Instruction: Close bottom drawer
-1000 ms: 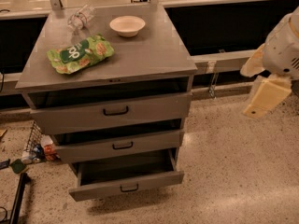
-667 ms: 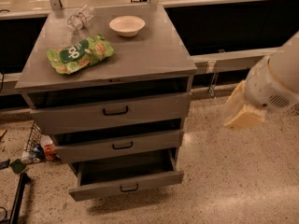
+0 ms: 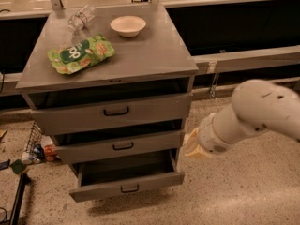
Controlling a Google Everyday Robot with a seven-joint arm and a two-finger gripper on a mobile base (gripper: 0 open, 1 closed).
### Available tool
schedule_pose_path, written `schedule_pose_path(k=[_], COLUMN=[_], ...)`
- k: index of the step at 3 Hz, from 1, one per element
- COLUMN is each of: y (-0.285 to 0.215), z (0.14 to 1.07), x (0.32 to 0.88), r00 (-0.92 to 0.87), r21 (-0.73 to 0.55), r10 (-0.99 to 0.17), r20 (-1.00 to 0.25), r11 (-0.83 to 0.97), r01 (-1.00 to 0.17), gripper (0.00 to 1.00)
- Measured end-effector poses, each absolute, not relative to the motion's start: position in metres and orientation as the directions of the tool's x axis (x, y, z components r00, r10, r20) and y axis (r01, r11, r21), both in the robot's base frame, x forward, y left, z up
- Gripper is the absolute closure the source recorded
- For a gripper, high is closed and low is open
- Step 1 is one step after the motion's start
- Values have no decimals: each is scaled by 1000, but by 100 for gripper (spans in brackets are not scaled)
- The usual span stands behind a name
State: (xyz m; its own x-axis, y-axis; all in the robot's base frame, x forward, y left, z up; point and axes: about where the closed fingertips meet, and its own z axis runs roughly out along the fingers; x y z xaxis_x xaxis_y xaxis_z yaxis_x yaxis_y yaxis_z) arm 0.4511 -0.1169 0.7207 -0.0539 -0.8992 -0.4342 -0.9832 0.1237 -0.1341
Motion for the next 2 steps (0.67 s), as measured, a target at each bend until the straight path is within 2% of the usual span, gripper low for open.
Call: schedule_pose_path(k=[1,2], y=[-71,-75], z=[654,660], x=[477,474], r00=[-25,-25], r21=[-121,-123], r10=[-902,-902], r20=[-430,-430], r11=[85,86], r01=[-989,-989], gripper=[100,100])
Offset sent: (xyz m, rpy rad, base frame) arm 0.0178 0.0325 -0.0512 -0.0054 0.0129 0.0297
